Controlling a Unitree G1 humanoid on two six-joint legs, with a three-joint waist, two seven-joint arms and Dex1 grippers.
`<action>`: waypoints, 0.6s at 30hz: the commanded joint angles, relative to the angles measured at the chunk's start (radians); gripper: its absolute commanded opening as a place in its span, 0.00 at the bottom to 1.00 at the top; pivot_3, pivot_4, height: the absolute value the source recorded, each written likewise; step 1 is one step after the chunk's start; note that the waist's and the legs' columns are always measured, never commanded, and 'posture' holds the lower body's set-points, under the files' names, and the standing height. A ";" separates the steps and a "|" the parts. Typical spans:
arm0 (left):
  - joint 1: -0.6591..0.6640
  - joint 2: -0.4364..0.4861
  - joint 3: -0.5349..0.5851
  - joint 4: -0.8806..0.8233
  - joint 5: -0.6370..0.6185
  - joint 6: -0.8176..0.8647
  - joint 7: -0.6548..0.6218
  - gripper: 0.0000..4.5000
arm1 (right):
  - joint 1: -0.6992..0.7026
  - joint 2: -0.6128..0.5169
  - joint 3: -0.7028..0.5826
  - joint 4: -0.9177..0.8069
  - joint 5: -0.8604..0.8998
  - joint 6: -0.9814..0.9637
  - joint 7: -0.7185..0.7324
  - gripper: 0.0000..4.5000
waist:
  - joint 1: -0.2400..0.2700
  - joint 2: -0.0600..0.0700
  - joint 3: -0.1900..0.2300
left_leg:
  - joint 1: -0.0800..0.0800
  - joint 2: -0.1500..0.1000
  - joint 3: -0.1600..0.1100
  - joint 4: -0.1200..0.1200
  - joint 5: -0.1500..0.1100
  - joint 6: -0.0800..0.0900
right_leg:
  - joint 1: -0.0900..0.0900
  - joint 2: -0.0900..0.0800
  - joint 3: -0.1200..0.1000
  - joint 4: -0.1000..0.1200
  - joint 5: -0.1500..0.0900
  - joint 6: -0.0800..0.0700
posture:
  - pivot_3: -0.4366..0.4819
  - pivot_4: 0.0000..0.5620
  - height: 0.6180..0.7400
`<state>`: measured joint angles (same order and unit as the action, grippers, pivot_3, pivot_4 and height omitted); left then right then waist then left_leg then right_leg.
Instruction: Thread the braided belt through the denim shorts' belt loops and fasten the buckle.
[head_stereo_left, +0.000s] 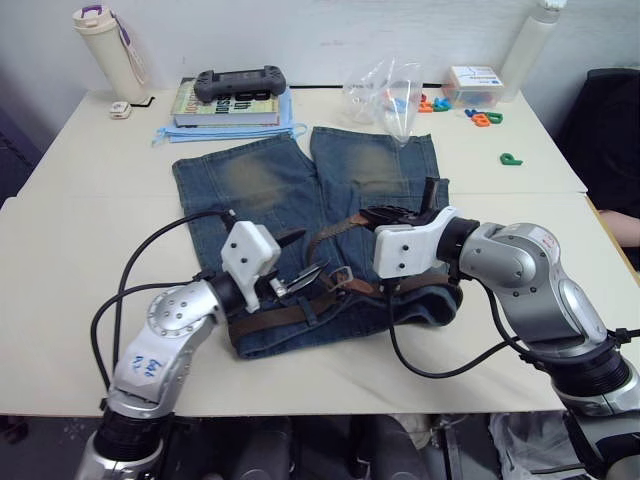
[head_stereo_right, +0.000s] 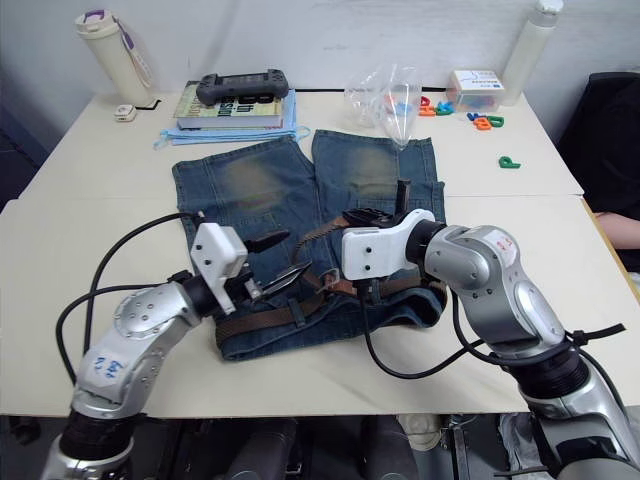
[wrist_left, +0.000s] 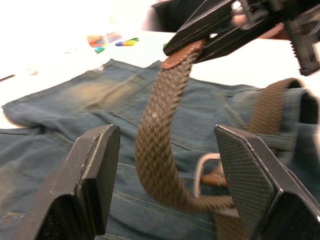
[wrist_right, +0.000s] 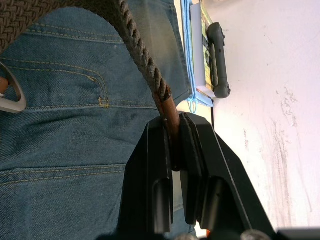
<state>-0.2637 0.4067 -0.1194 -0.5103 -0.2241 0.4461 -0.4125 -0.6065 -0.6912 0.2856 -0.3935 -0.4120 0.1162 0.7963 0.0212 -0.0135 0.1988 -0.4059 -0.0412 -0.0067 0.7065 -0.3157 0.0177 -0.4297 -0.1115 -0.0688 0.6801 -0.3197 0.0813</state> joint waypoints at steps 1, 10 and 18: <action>-0.008 -0.002 -0.017 -0.048 0.093 -0.040 0.055 0.74 | -0.022 0.017 0.006 -0.046 -0.017 -0.002 0.007 0.00 | 0.000 0.000 0.000 | 0.000 0.000 0.000 0.000 0.000 0.000 | 0.000 0.000 0.000 0.000 0.000 0.000 | 0.48 0.27 0.40; -0.039 0.001 -0.054 -0.019 0.208 -0.061 0.054 0.74 | -0.026 0.040 0.016 -0.050 -0.037 -0.003 0.015 0.00 | 0.003 0.000 0.000 | 0.000 0.000 0.000 0.001 0.000 0.000 | 0.000 0.000 0.000 0.000 0.000 0.000 | 0.48 0.27 0.40; -0.055 -0.036 -0.080 0.003 0.217 -0.028 0.050 0.74 | -0.030 0.066 0.015 -0.052 -0.053 0.003 0.018 0.00 | 0.002 0.000 0.000 | 0.000 0.000 0.000 0.002 0.000 0.000 | 0.000 0.000 0.000 0.001 0.000 0.000 | 0.48 0.27 0.40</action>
<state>-0.3053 0.3750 -0.1992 -0.4935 -0.0209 0.4167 -0.3695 -0.6115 -0.6304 0.3089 -0.3977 -0.4538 0.1180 0.8156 0.0229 -0.0136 0.1989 -0.4064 -0.0411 -0.0069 0.7089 -0.3158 0.0177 -0.4296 -0.1116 -0.0687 0.6807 -0.3197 0.0813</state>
